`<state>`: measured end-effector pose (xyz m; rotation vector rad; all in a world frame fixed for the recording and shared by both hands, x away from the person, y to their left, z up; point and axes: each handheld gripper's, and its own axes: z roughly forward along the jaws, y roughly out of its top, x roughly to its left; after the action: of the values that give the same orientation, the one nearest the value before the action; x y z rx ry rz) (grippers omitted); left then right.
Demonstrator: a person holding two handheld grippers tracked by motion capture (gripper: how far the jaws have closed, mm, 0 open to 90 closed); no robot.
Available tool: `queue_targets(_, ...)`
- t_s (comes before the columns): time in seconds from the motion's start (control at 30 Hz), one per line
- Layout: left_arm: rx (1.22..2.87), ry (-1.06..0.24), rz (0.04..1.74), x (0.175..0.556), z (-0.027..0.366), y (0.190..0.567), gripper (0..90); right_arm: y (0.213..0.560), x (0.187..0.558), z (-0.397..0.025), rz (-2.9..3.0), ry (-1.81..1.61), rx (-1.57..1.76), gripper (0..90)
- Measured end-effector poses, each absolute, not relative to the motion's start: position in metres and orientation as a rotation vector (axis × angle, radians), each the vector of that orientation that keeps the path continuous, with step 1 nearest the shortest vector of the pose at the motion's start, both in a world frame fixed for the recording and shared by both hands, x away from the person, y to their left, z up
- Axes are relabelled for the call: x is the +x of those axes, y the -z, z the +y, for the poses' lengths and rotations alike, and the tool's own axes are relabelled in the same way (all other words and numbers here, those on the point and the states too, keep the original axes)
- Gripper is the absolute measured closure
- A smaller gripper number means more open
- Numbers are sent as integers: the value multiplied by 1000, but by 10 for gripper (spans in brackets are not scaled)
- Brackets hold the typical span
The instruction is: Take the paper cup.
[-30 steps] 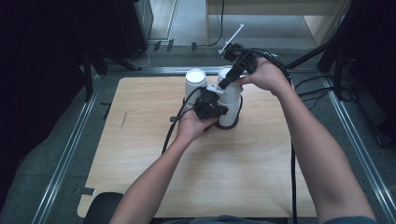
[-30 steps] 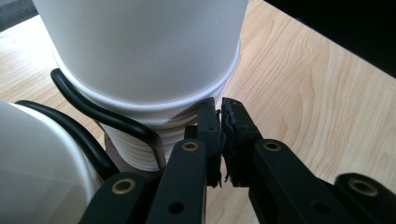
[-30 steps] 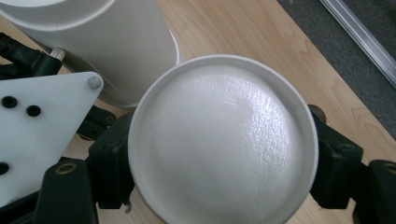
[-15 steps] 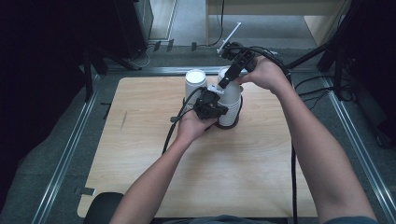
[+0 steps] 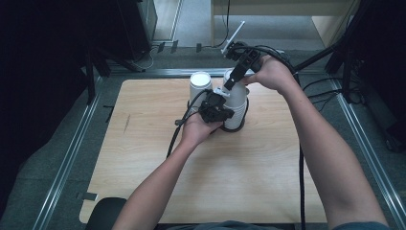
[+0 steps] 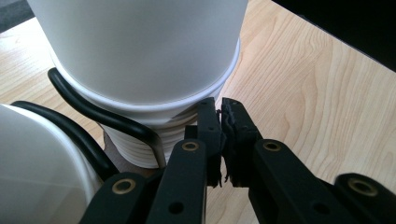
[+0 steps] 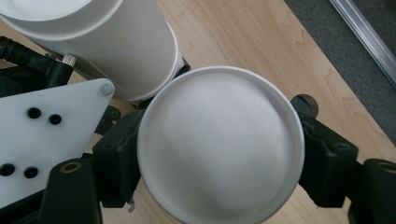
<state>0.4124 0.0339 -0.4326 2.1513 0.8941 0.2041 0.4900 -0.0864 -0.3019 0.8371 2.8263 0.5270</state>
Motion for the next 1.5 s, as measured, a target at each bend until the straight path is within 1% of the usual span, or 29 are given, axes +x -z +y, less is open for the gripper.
queue_targets(0.3,2154,-191,890,412,34,433,854,299,491,-86,2829,-513,835,262)
queue_targets(0.67,2155,-211,897,413,36,431,828,291,488,-83,2810,-491,809,278)
queue_targets(0.73,2151,-202,915,414,36,432,821,285,488,-85,2800,-526,802,282)
queue_targets(0.8,2138,-213,909,414,38,431,816,263,485,-89,2777,-590,811,281)
queue_targets(0.87,2132,-208,911,414,37,430,812,259,482,-86,2790,-547,768,281)
queue_targets(1.07,2094,-155,891,412,41,426,726,236,476,-87,2784,-557,756,280)
queue_targets(1.17,2080,-140,869,411,44,423,715,228,474,-89,2781,-553,746,279)
queue_targets(1.2,2080,-145,858,409,45,422,704,218,472,-93,2762,-574,766,279)
queue_targets(1.23,2083,-147,849,408,45,420,704,218,472,-93,2762,-574,766,279)
queue_targets(1.33,2097,-153,826,404,46,417,686,199,466,-102,2763,-629,781,278)
queue_targets(1.43,2108,-149,811,402,47,416,678,190,460,-106,2760,-639,795,278)
queue_targets(1.5,2116,-145,792,399,48,415,656,183,453,-111,2745,-645,787,277)
